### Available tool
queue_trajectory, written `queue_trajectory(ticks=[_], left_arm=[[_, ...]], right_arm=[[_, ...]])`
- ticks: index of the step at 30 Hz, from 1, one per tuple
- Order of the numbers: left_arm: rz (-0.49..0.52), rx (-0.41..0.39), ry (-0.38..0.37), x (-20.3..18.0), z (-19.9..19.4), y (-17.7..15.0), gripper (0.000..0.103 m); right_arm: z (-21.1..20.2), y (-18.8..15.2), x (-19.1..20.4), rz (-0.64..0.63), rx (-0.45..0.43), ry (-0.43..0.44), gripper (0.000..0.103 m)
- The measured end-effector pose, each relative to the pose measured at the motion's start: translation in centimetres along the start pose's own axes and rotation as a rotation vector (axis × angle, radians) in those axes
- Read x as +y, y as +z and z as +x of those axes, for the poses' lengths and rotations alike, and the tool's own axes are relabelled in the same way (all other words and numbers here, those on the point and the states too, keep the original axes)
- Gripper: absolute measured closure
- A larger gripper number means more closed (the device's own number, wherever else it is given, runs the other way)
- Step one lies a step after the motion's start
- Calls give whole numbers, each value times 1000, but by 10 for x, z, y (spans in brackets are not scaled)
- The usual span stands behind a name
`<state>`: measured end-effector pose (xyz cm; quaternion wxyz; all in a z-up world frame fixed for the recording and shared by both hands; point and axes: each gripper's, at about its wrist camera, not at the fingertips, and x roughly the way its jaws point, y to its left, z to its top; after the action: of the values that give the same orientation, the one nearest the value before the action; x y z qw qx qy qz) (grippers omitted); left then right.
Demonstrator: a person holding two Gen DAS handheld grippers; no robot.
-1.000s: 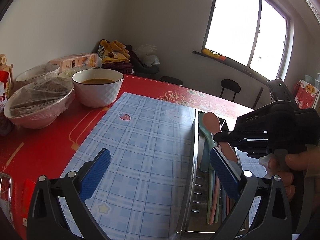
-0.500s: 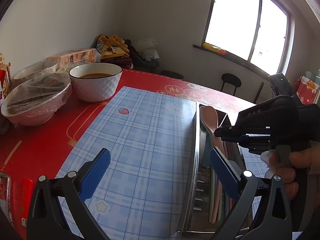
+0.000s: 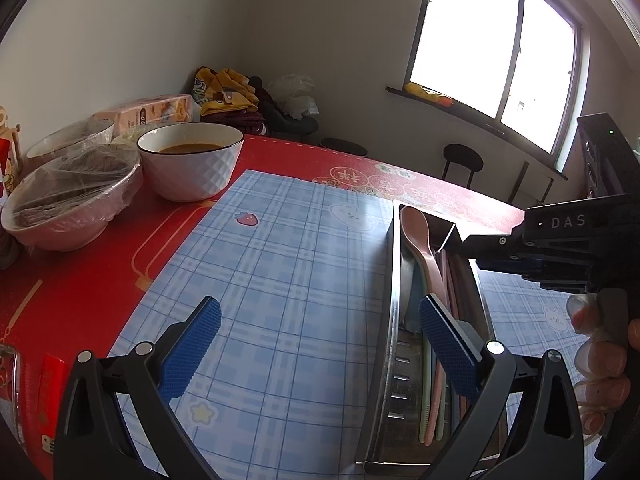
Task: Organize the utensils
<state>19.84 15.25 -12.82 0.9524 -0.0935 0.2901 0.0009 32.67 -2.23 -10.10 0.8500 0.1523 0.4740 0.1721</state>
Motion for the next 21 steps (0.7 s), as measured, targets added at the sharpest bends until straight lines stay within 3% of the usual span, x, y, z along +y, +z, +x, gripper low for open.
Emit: queue_trajectory(ticks=[1,5,7,9,14,21], left_arm=[[1,-1,1,0,0,0,6],[7,-1,1,-1,0,0,6],[7,-2,0,-2,0,0,6],[10,-5,3,-2,-1,0,6],[27,-13,3,-5,-3,-1,6],[89,-22,21,-17,-7,-2,6]], right_arm=[[-6,-2,2,-38,-18,-18,56],[-26,-13,0,-145,-59,-89,45],[-35,-20,-4,-184,-75,-125,26],[-46,-27,-7,-216,-106,-150,17],[-76,-46,-16,-272,-213,-205,16],[-130,-74,-36,-265,-332,-197,16]])
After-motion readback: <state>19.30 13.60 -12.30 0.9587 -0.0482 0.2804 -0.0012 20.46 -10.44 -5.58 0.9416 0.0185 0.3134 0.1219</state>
